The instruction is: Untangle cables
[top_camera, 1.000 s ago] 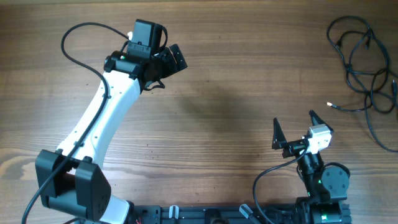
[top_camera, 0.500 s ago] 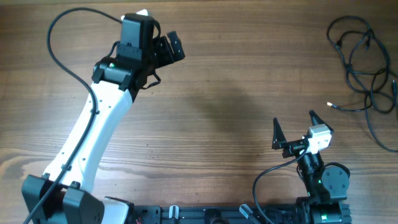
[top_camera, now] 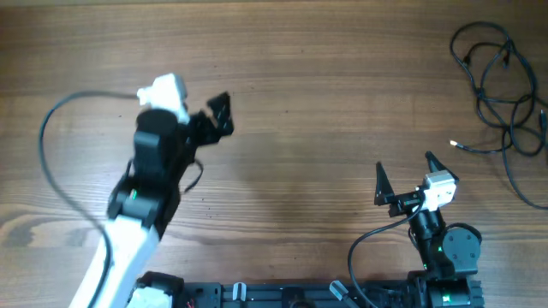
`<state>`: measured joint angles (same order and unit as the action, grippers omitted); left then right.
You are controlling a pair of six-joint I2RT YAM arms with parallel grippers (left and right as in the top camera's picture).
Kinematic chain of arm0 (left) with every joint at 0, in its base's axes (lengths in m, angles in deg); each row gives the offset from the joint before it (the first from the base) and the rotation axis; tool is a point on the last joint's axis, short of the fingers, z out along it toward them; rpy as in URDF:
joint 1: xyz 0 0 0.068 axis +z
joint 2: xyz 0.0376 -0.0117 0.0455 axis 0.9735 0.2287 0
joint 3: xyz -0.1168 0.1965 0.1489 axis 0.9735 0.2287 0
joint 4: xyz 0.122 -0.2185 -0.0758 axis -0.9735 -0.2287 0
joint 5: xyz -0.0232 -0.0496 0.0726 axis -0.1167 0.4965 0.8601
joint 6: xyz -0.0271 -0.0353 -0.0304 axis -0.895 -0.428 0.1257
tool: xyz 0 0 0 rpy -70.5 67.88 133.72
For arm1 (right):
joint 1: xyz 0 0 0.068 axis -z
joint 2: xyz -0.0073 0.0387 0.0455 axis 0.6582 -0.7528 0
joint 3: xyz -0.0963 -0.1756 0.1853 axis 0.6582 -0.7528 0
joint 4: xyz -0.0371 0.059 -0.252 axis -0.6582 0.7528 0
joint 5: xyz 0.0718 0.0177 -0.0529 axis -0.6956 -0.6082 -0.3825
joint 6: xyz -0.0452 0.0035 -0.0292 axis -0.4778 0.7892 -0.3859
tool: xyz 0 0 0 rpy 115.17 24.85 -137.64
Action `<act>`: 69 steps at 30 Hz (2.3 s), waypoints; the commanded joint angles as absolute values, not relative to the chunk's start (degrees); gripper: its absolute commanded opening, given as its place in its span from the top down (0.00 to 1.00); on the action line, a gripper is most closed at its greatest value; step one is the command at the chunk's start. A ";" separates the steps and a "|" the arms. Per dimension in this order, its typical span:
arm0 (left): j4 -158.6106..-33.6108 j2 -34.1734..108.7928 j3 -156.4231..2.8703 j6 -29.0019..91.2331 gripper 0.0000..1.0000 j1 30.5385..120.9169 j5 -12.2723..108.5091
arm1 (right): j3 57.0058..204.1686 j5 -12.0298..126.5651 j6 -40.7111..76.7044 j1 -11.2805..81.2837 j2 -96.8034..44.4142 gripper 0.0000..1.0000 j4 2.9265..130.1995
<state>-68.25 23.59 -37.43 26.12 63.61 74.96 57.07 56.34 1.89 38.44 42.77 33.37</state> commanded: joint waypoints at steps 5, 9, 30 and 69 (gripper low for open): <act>-55.75 -3.29 -14.33 31.17 0.00 71.08 72.55 | 57.01 55.84 2.72 38.66 42.80 0.00 33.11; -53.48 -14.90 -6.29 31.17 0.00 73.84 72.58 | 57.01 55.84 2.72 38.66 42.80 0.00 33.11; -66.35 -34.17 2.76 32.53 0.00 75.08 74.13 | 57.01 55.84 2.72 38.66 42.80 0.00 33.11; -66.29 -34.02 2.76 32.46 0.00 75.08 74.06 | 57.01 55.84 2.72 38.66 42.80 0.00 33.11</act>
<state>-66.00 -33.56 2.50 31.69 74.67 73.73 57.07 56.34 1.91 38.44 42.60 33.35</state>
